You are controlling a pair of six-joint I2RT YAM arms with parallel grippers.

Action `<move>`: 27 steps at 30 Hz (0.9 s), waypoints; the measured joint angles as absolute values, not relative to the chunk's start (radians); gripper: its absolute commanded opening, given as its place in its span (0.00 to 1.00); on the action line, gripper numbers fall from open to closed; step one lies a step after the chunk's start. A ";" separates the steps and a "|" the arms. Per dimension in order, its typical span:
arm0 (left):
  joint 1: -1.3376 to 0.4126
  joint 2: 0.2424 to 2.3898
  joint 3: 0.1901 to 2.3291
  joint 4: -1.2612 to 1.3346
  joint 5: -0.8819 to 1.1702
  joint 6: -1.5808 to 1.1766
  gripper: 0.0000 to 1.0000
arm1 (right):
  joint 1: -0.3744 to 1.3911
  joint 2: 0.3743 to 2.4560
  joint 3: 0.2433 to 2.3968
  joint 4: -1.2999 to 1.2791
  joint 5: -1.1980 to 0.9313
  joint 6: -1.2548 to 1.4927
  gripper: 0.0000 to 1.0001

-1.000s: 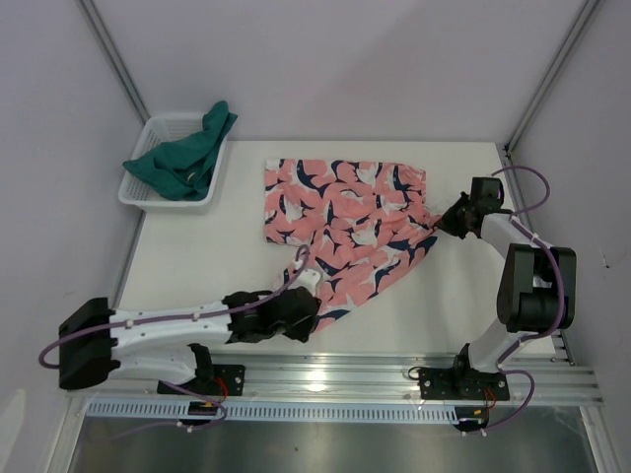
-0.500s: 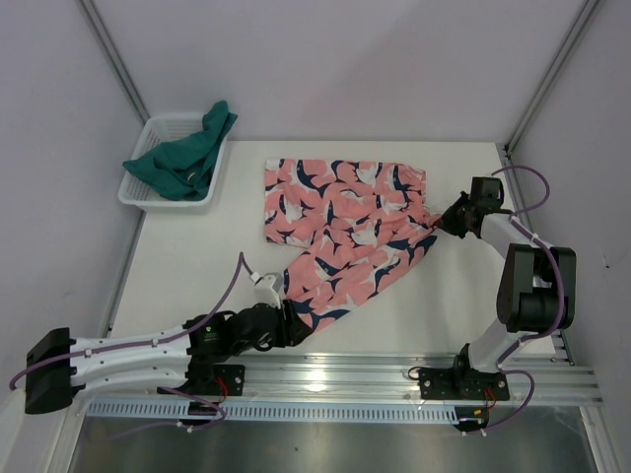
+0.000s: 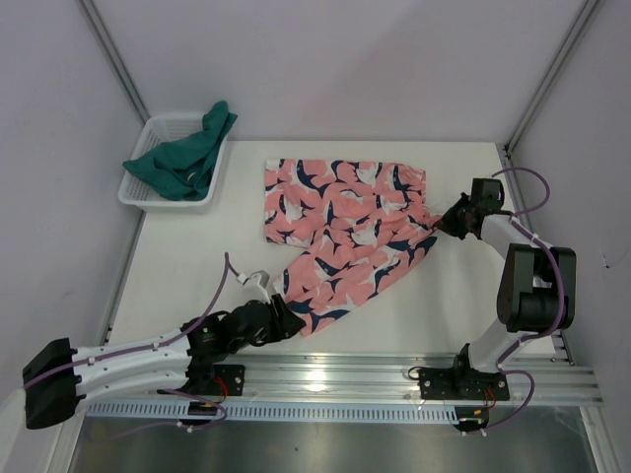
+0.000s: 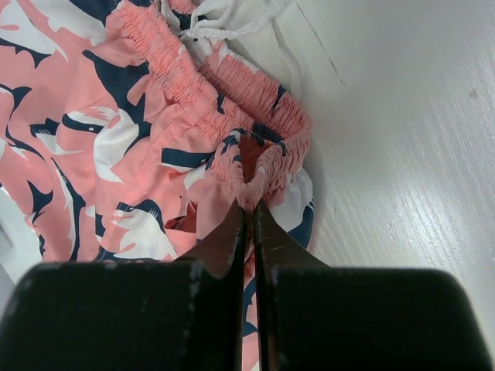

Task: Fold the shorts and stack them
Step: Flatten the shorts out

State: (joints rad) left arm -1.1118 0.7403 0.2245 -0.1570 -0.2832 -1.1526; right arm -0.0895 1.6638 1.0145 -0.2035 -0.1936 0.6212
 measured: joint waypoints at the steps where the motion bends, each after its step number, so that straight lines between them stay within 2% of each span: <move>1: -1.106 0.736 0.224 -0.155 -0.282 -1.153 0.50 | -0.089 1.664 1.014 -0.203 -0.194 0.621 0.00; 27: -1.029 0.841 0.176 0.044 -0.175 -1.162 0.50 | -0.101 1.664 1.012 -0.203 -0.208 0.628 0.00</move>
